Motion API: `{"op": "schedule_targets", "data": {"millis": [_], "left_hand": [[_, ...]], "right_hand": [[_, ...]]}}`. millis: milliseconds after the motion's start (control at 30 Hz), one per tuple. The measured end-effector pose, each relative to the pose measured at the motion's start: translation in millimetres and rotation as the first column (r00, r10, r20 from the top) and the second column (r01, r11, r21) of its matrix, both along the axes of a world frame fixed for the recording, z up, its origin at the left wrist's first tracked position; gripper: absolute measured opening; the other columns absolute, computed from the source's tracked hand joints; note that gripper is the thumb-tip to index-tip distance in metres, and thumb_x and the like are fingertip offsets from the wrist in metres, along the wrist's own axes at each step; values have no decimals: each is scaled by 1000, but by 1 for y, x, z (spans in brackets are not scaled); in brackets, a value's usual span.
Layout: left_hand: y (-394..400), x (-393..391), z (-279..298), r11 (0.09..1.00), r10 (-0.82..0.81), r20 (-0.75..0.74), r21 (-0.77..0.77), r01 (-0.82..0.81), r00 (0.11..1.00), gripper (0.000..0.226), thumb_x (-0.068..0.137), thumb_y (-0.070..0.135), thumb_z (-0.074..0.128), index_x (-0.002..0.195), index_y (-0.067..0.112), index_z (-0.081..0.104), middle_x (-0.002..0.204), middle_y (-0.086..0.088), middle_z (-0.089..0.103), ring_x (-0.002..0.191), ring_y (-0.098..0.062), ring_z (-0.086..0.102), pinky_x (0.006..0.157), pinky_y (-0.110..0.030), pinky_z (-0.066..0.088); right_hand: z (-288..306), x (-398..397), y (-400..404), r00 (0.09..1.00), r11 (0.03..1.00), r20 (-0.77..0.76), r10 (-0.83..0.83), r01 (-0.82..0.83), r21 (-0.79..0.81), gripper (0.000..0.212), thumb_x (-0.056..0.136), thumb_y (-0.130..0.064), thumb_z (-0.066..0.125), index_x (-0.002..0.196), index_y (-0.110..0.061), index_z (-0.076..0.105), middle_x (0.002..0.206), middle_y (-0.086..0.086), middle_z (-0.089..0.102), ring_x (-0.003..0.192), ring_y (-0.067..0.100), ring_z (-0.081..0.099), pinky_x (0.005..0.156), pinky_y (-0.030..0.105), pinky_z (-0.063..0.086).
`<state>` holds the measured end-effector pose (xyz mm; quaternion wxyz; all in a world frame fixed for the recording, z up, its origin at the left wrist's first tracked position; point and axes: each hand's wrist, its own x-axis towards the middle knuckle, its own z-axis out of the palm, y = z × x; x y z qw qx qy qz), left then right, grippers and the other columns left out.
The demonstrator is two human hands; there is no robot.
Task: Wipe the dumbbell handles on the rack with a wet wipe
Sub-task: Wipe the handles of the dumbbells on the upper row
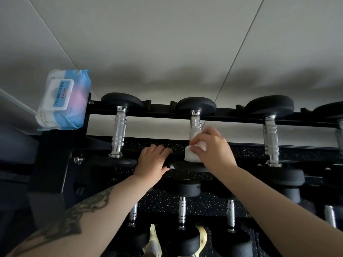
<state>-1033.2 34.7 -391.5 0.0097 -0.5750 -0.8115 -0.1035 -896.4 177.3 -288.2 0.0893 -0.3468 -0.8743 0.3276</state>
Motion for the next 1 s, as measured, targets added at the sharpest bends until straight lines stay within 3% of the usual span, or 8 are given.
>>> {"op": "schedule_targets", "data": {"millis": [100, 200, 333, 467, 533, 667, 833, 1000], "left_hand": [[0, 0, 0, 1000, 11, 8, -4, -11, 1000, 58, 56, 46, 85, 103, 22, 62, 93, 6, 61, 84, -19, 58, 78, -33, 45], [-2, 4, -2, 999, 22, -43, -27, -24, 999, 68, 52, 50, 86, 107, 20, 59, 96, 3, 58, 85, -20, 55, 79, -34, 44], [-4, 3, -5, 1000, 9, -109, -24, -11, 994, 68, 51, 48, 87, 106, 18, 59, 93, 1, 57, 83, -22, 54, 77, -34, 38], [-3, 3, -6, 1000, 5, -130, -7, -6, 992, 69, 49, 48, 88, 104, 17, 59, 92, 0, 57, 81, -22, 54, 76, -33, 34], [-3, 3, -5, 1000, 5, -104, 2, -5, 995, 68, 49, 47, 88, 103, 18, 60, 92, 1, 58, 82, -21, 55, 76, -33, 36], [1, -1, -2, 999, 36, 1, -19, -36, 999, 67, 41, 46, 91, 97, 21, 63, 88, 5, 61, 78, -18, 58, 72, -31, 42], [6, -5, -2, 999, 25, 35, -40, -23, 999, 68, 31, 45, 94, 88, 19, 65, 77, 6, 63, 67, -18, 60, 63, -29, 43], [5, -4, -3, 1000, 3, -5, -28, -3, 1000, 71, 30, 45, 94, 89, 18, 64, 76, 4, 62, 66, -20, 59, 62, -30, 43]], "right_hand": [[5, -15, 15, 998, 998, 2, -68, 68, 6, 18, 85, -16, 67, 103, -18, 65, 114, -4, 53, 95, 14, 55, 77, 23, 41], [8, -33, 23, 980, 980, -23, -200, 199, -31, 33, 87, -17, 65, 118, -23, 58, 116, 1, 60, 100, 21, 60, 80, 31, 50], [5, -7, -1, 969, 971, 118, -217, 226, -71, 47, 90, -28, 62, 135, -29, 49, 114, 4, 66, 94, 19, 64, 83, 29, 53], [3, -11, 2, 954, 976, 232, -191, 210, -58, 43, 89, -34, 62, 129, -21, 55, 111, 5, 67, 93, 21, 64, 79, 31, 53], [2, -32, 17, 952, 969, 206, -227, 242, -53, 45, 87, -36, 64, 126, -16, 54, 109, 4, 66, 92, 22, 64, 80, 35, 54], [-4, -46, 23, 908, 844, 53, -415, 406, -350, 46, 85, -31, 67, 123, -11, 52, 107, -3, 63, 90, 16, 62, 75, 29, 53], [-9, -11, 11, 939, 785, 142, -314, 341, -518, 36, 84, -33, 68, 115, -14, 64, 90, -7, 68, 76, 4, 64, 54, 10, 45], [-3, -45, 35, 892, 776, -1, -452, 393, -493, 24, 83, -25, 69, 106, -17, 68, 94, -5, 70, 85, 10, 65, 63, 15, 49]]}}
